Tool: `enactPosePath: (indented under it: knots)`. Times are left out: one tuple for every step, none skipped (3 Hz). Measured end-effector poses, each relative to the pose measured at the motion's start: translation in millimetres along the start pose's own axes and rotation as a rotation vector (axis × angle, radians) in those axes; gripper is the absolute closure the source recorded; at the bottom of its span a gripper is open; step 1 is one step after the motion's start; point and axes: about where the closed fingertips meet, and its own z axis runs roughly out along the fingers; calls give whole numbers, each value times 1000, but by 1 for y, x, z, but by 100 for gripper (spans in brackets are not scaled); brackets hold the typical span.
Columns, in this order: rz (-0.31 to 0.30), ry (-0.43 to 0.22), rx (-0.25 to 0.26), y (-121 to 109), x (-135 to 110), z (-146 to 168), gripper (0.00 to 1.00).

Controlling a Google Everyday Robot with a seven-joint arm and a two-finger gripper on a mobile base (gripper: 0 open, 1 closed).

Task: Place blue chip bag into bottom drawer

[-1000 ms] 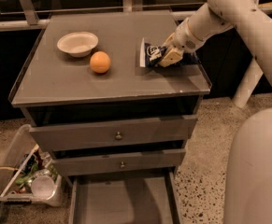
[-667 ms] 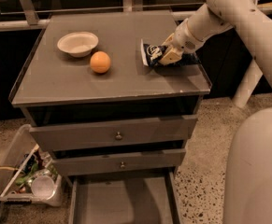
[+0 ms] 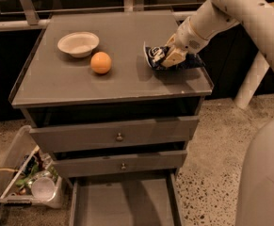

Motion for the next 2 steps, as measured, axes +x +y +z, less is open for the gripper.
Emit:
enactPosePath:
  knots:
    - [-24, -16, -1, 22, -13, -30, 100]
    - [-52, -40, 6, 46, -25, -55, 100]
